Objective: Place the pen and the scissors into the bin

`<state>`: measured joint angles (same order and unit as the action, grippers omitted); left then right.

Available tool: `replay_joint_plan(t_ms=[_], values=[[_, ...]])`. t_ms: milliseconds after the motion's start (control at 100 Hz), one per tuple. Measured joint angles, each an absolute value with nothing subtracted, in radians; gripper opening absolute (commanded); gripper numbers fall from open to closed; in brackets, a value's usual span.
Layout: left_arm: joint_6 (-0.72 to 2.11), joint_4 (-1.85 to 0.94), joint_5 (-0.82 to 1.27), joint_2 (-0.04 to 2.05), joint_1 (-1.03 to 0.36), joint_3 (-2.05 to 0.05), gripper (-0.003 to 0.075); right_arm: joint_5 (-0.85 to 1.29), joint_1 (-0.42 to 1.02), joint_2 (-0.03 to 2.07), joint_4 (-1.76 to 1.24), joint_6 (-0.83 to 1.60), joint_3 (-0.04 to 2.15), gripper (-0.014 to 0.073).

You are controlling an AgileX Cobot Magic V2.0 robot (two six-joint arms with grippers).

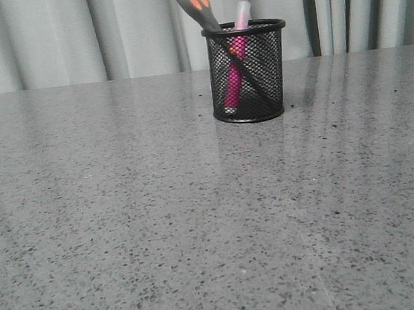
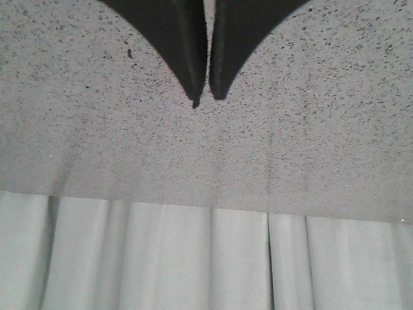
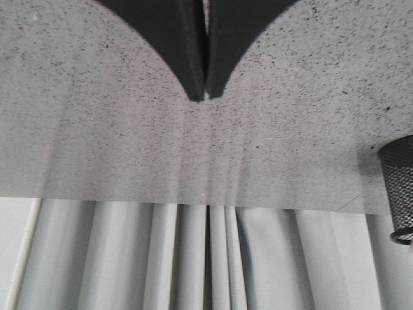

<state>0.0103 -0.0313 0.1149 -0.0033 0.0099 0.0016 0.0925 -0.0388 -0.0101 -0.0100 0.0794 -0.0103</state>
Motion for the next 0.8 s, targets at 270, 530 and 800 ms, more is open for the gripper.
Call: replay_joint_plan(t_ms=[270,530,800], values=[[0.01,-0.031,0.115,-0.003,0.01,0.002,-0.0019,0.106,-0.031,-0.01,0.0,0.079,-0.01,-0.0076],[0.01,-0.031,0.115,-0.003,0.01,0.002,-0.0019,0.106,-0.031,-0.01,0.0,0.079,-0.01,-0.0076],[0.01,-0.031,0.115,-0.003,0.01,0.002,-0.0019,0.106,-0.031,-0.01,0.0,0.079,-0.01,-0.0076]])
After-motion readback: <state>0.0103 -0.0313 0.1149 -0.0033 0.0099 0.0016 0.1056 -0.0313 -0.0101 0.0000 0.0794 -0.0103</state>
